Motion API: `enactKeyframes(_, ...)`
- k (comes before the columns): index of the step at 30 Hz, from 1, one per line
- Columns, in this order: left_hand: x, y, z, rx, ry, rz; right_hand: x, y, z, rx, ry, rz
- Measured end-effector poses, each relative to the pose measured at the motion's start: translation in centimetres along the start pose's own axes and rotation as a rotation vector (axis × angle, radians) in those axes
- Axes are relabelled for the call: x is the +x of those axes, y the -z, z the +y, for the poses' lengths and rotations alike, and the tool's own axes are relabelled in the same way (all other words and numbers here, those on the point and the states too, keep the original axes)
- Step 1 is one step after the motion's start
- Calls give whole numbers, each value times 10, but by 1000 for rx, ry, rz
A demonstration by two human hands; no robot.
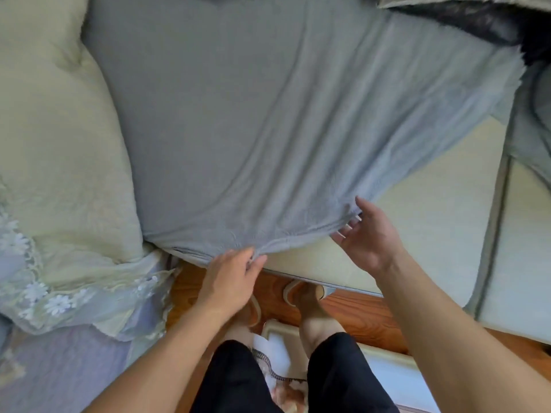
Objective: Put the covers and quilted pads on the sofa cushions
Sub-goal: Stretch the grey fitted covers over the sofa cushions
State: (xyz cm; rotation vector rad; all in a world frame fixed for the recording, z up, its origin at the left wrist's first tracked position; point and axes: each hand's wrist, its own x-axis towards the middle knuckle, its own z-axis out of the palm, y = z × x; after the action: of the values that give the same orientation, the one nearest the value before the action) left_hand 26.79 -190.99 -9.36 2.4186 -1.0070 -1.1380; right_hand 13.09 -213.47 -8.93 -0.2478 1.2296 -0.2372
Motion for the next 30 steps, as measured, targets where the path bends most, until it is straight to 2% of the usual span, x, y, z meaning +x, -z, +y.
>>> enactKeyframes(2, 36, 26, -11, -126, 70, 210, -7, 2, -18, 21, 118, -82)
enactKeyframes(3, 61, 44, -19, -143, 143, 368, -10, 1, -26, 22, 176, -117)
enactKeyframes(5, 107, 92, -35, -117, 388, 726, -12, -2, -35, -28, 242, -158)
enactKeyframes(6, 124, 109, -41, -120, 515, 804, -9, -3, -36, -77, 245, -149)
enactKeyframes(7, 132, 118, -40, -122, 563, 794, -2, -3, -34, -151, 244, -95)
enactKeyframes(8, 135, 114, -37, -89, 502, 721, 5, -3, -29, -232, 241, -18)
enactKeyframes(11, 117, 57, -22, 13, 178, 272, 27, 0, -10, -416, 183, 160)
enactKeyframes(13, 99, 14, -10, 177, 62, 85, 37, 2, 3, -469, 125, 195)
enactKeyframes(16, 99, -24, -7, 417, 25, 164, 42, 0, 14, -521, 67, 185)
enactKeyframes(20, 121, -29, -23, 457, -7, 294, 49, 2, 22, -509, 8, 206)
enactKeyframes(22, 118, -23, -23, 394, -94, 280, 49, 5, 28, -455, -28, 238)
enactKeyframes(24, 94, -11, -10, 155, -144, 193, 44, 0, 35, -387, -72, 216)
enactKeyframes(27, 38, 17, 15, -224, -27, -51, 26, -15, 46, -173, -158, 20)
enactKeyframes(30, -25, 50, 33, -334, -28, -183, -11, -30, 44, 89, -169, -124)
